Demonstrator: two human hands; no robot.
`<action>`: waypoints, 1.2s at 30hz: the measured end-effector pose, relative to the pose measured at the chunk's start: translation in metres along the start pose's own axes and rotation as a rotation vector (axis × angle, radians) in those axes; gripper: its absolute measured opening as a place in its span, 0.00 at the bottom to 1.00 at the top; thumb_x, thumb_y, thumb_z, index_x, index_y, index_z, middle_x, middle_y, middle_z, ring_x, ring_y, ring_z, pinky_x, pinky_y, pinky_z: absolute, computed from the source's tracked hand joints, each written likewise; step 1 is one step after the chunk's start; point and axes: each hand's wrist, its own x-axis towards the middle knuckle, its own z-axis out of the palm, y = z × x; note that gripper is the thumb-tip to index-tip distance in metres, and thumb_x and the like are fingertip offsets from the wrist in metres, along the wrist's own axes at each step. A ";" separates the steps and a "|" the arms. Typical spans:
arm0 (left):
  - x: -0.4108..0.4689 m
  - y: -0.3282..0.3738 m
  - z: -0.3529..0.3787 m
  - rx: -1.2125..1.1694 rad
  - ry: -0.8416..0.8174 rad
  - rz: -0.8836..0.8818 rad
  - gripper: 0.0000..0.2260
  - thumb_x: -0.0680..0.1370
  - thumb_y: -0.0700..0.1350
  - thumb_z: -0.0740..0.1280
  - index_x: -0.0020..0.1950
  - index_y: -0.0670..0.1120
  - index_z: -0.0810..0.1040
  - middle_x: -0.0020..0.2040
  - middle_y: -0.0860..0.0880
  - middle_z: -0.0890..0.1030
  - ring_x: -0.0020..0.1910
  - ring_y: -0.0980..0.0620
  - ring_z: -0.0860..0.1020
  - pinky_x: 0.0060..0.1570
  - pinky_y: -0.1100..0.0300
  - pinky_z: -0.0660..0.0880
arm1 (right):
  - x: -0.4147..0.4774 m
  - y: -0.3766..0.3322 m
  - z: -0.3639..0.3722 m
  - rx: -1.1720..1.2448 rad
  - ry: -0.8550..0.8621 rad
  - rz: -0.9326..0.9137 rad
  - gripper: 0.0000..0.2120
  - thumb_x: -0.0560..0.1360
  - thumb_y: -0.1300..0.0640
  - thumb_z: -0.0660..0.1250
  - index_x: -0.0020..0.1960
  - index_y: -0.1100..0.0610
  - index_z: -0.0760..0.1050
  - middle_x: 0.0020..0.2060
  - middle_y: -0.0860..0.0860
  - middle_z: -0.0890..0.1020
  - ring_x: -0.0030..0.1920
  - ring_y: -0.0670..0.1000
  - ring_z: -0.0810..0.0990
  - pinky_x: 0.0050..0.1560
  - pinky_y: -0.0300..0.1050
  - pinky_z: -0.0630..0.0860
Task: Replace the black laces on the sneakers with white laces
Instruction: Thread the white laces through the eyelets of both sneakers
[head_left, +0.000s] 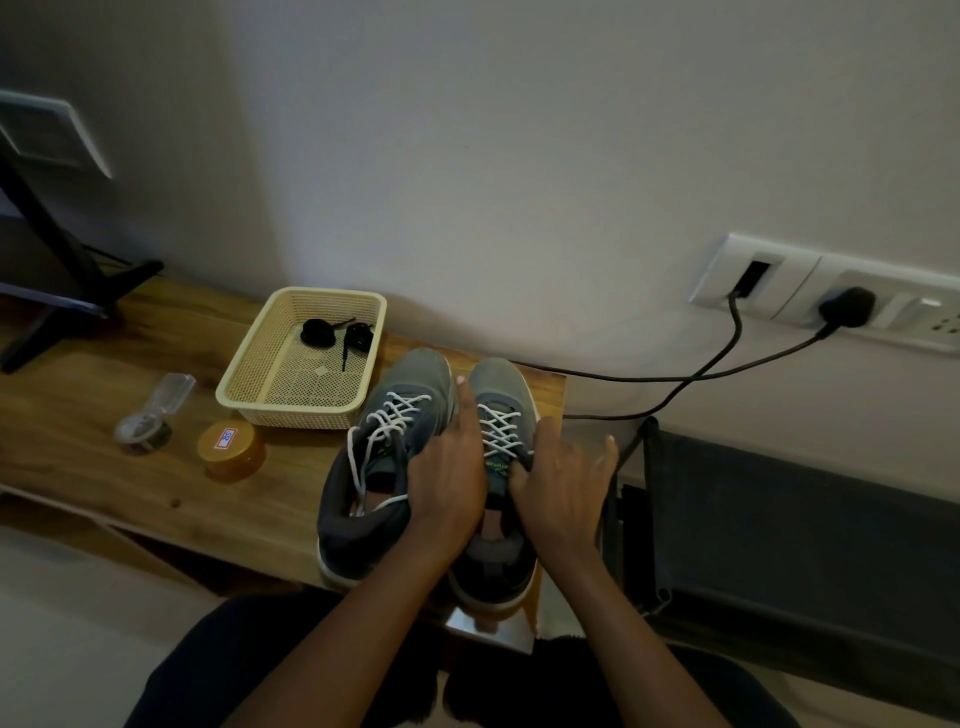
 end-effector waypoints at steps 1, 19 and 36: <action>0.000 0.000 -0.001 -0.022 -0.005 -0.002 0.34 0.80 0.38 0.57 0.77 0.46 0.37 0.54 0.43 0.81 0.45 0.46 0.80 0.39 0.52 0.76 | 0.000 0.000 -0.001 0.015 -0.012 -0.001 0.14 0.66 0.58 0.72 0.50 0.58 0.74 0.32 0.52 0.81 0.38 0.58 0.81 0.66 0.65 0.61; -0.007 -0.011 -0.126 -0.428 0.013 0.071 0.04 0.76 0.46 0.69 0.48 0.50 0.83 0.43 0.52 0.82 0.42 0.55 0.79 0.47 0.56 0.77 | 0.046 -0.001 -0.112 0.776 -0.399 0.045 0.07 0.71 0.69 0.68 0.37 0.61 0.79 0.29 0.49 0.79 0.24 0.40 0.74 0.31 0.33 0.73; -0.020 0.004 -0.132 -0.860 0.103 0.299 0.05 0.81 0.44 0.61 0.48 0.51 0.75 0.42 0.54 0.80 0.40 0.58 0.79 0.42 0.62 0.75 | 0.019 -0.040 -0.141 1.030 -0.412 0.149 0.03 0.70 0.70 0.70 0.38 0.64 0.79 0.31 0.57 0.80 0.29 0.48 0.78 0.36 0.40 0.77</action>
